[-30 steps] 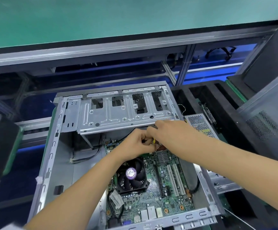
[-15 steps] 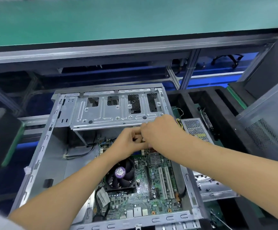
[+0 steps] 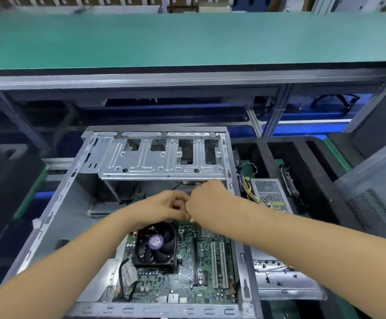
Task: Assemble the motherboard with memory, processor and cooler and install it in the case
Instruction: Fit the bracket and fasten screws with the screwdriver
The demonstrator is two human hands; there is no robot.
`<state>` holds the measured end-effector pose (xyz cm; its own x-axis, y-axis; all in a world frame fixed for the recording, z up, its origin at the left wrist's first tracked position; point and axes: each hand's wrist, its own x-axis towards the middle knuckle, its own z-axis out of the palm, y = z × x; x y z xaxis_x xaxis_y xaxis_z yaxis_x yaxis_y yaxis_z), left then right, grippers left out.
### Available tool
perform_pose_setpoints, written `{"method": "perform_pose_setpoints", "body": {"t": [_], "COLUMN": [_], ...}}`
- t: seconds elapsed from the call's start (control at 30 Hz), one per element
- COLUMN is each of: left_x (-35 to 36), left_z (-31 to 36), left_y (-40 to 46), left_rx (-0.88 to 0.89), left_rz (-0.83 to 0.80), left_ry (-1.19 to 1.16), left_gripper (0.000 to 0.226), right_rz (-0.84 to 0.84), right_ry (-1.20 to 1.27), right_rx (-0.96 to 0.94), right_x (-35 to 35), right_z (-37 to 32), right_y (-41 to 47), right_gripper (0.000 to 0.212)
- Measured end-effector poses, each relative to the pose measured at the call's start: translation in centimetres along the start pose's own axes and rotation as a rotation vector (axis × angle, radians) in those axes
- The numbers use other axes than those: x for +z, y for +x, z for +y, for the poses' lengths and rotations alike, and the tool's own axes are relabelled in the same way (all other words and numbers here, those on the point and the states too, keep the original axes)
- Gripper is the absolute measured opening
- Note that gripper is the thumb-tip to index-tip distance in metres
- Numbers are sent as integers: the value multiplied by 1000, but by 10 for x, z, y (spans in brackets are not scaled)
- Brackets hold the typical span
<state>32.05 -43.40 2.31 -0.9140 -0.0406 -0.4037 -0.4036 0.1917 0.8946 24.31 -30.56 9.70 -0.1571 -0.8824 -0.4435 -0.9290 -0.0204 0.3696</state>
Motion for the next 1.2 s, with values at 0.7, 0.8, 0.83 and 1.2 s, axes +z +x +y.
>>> {"method": "perform_pose_setpoints", "body": {"t": [0.7, 0.8, 0.83, 1.2], "left_x": [-6, -5, -5, -7], "left_z": [-1, 1, 2, -4], "left_y": [-25, -27, -28, -28], "left_rx": [-71, -81, -82, -66], "left_rz": [322, 276, 262, 399], "left_ry": [-900, -922, -935, -834], "left_gripper": [41, 41, 35, 19], "right_rz": [443, 465, 472, 481], "right_ry": [939, 929, 932, 921], "right_rx": [308, 328, 333, 360], "right_x": [44, 49, 51, 51], "right_z": [26, 24, 24, 22], "right_y": [-35, -36, -35, -36], "right_gripper": [28, 33, 35, 37]}}
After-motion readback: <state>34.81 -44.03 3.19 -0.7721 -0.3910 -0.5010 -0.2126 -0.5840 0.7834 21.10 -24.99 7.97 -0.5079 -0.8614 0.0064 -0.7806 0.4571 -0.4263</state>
